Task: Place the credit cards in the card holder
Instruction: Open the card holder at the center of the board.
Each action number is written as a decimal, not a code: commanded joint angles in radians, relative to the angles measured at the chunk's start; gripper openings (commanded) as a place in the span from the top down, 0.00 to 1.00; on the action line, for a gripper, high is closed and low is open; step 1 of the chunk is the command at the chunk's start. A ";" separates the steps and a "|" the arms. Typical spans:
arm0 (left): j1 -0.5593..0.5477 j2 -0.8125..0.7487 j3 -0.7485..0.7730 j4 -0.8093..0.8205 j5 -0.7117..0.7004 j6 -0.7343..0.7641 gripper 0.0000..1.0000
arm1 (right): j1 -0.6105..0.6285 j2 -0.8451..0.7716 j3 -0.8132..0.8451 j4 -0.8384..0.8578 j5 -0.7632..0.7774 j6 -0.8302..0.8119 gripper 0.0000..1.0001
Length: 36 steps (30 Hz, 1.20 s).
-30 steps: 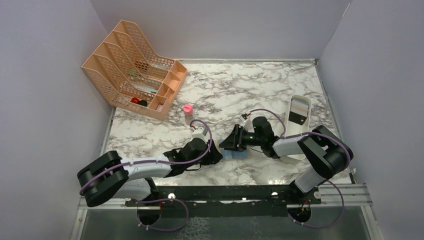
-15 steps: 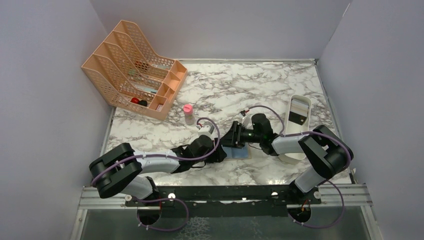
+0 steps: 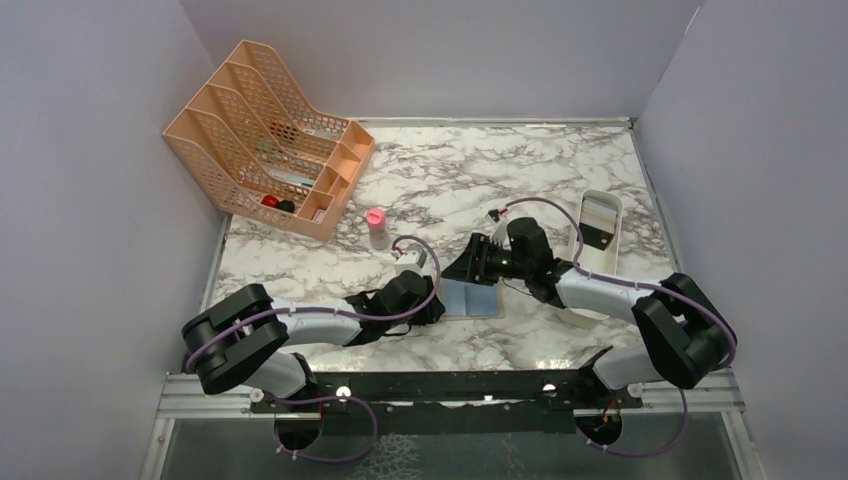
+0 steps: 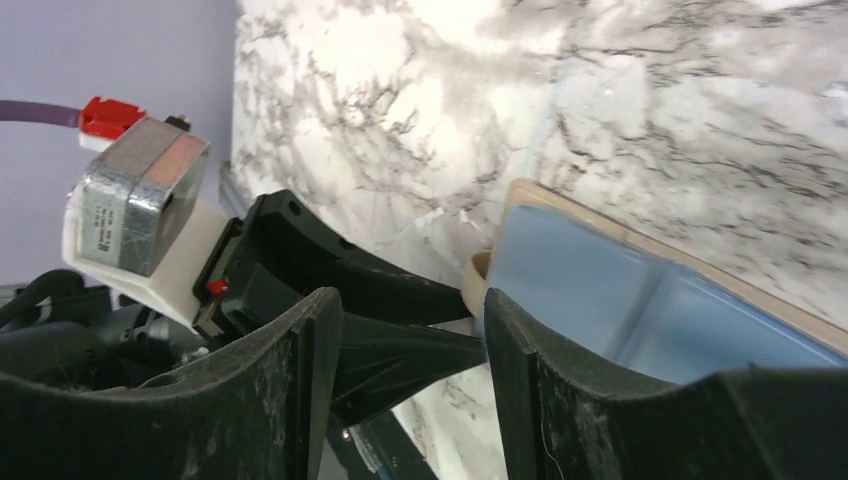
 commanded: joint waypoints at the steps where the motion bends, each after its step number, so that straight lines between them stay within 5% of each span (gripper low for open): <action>1: -0.005 -0.036 0.021 -0.074 -0.023 -0.004 0.64 | 0.007 -0.053 0.022 -0.190 0.135 -0.094 0.42; 5: -0.006 -0.096 0.055 -0.196 -0.060 -0.023 0.56 | 0.007 -0.066 0.009 -0.227 0.162 -0.116 0.46; 11: -0.005 -0.125 0.082 -0.289 -0.133 0.043 0.56 | 0.007 -0.016 0.002 -0.206 0.145 -0.122 0.54; 23: -0.004 0.000 0.137 -0.264 -0.120 0.198 0.52 | 0.007 0.041 -0.007 -0.157 0.123 -0.115 0.58; 36: -0.004 0.047 0.175 -0.310 -0.258 0.160 0.52 | 0.007 0.094 -0.013 -0.154 0.121 -0.132 0.60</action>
